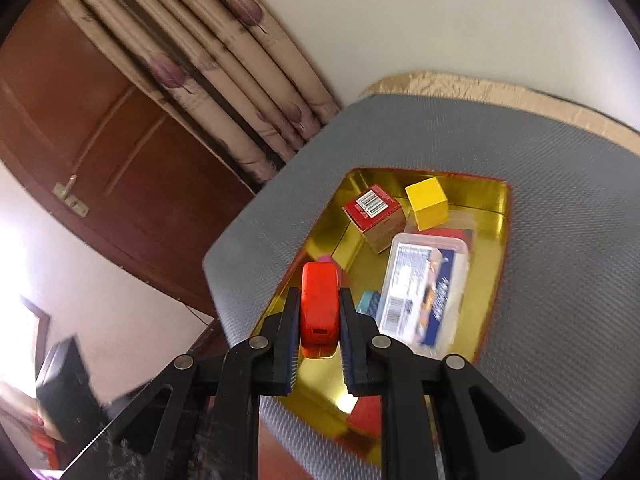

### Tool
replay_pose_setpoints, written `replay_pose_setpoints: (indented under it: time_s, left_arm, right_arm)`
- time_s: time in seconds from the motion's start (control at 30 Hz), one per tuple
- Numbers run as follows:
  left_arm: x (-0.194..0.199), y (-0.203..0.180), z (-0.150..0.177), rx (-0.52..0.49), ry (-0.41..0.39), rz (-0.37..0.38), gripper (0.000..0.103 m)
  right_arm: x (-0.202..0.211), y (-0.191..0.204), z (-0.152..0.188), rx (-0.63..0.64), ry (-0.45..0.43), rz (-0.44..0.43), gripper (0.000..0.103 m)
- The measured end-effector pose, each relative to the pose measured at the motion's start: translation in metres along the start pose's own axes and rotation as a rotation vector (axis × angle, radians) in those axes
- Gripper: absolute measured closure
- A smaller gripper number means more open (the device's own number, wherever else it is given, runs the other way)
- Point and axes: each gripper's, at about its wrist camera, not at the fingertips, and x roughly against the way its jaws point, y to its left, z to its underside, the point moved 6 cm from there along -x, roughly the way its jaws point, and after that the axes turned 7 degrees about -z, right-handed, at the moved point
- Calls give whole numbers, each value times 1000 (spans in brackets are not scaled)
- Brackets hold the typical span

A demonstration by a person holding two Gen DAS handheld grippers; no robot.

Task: Organize rigid objects
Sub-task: 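Lower the red tape measure into the tin and open the right tool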

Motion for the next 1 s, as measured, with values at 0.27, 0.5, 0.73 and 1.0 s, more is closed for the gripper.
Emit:
replay_pose_setpoints:
  time_s: [0.27, 0.5, 0.73, 1.0]
  left_arm:
    - [-19, 8, 2, -9, 58, -43, 60]
    - [-28, 6, 7, -39, 93, -81, 60]
    - [-27, 6, 8, -58, 90, -99, 60]
    - [-28, 1, 9, -90, 89, -119, 60]
  right_arm:
    - [-43, -14, -14, -31, 44, 53, 86]
    - [-57, -23, -19, -56, 42, 76, 86]
    - [-46, -16, -22, -63, -1, 44, 84]
    - [6, -14, 6, 3, -93, 80, 62]
